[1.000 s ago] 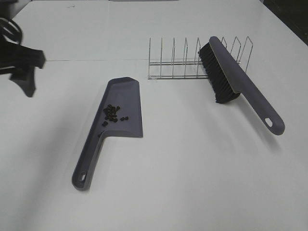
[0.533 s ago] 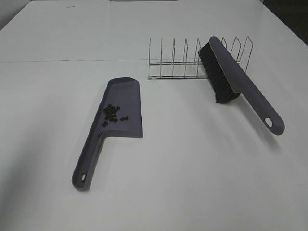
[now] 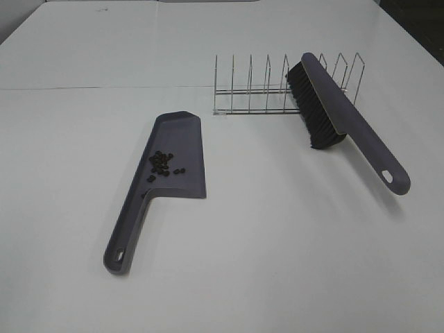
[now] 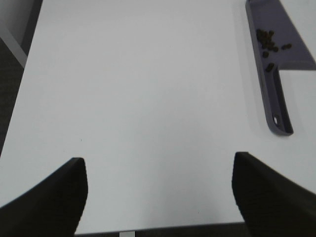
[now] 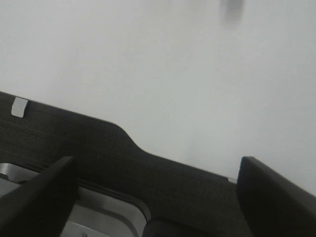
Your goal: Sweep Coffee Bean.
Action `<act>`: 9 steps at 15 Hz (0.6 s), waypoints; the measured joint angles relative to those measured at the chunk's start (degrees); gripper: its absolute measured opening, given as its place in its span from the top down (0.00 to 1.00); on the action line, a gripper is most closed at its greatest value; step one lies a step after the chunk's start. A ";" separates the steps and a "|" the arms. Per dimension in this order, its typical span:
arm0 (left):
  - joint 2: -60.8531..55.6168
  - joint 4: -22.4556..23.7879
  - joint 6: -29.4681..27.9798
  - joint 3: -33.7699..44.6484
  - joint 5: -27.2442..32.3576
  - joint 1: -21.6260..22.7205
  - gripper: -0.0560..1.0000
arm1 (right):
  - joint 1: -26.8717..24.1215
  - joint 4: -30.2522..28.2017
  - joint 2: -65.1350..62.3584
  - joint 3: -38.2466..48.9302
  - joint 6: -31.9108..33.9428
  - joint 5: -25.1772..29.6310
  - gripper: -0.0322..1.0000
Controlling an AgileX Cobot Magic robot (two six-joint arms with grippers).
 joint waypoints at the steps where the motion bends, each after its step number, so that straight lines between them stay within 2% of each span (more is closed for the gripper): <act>1: -3.95 0.00 0.17 0.69 0.00 0.00 0.23 | 0.00 1.09 -3.27 0.06 -1.26 0.00 0.22; 3: -9.68 -0.06 0.23 2.86 0.00 0.00 0.23 | 0.00 2.41 -8.94 0.23 -3.78 -0.11 0.23; 5: -10.43 -0.57 0.63 4.18 -0.57 0.00 0.23 | 0.00 3.44 -14.27 0.29 -5.96 -0.23 0.23; 9: -10.49 -5.56 6.19 6.02 -7.79 0.00 0.23 | 0.00 5.27 -20.11 0.69 -9.28 -2.06 0.23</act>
